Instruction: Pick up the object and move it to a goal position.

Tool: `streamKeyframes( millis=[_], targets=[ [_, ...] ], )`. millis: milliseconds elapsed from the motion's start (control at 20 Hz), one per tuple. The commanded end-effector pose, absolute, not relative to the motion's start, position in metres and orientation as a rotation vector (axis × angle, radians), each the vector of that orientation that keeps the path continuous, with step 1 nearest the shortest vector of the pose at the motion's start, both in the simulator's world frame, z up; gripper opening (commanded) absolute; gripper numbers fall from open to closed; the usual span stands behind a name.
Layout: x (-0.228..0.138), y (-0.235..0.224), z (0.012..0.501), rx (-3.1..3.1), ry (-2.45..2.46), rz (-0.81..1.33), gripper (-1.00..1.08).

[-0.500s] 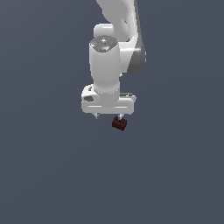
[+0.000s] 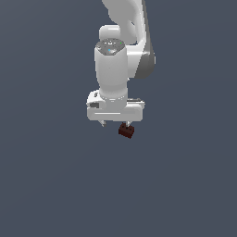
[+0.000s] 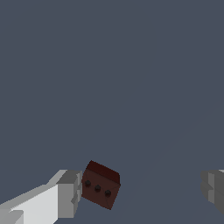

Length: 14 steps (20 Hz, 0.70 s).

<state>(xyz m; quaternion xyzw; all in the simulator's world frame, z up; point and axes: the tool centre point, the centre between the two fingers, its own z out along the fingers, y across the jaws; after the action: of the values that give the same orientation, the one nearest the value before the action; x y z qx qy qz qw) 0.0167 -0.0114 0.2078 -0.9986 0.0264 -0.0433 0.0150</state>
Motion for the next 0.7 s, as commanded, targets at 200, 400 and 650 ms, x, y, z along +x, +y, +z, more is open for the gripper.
streamKeyframes(
  millis=[200, 400, 650],
  targets=[
    [0.018, -0.011, 0.208, -3.105, 0.082, -0.140, 1.00],
    [0.016, -0.010, 0.204, -3.109, 0.040, -0.137, 1.00],
    [0.012, -0.007, 0.195, -3.116, -0.068, -0.129, 1.00]
  ],
)
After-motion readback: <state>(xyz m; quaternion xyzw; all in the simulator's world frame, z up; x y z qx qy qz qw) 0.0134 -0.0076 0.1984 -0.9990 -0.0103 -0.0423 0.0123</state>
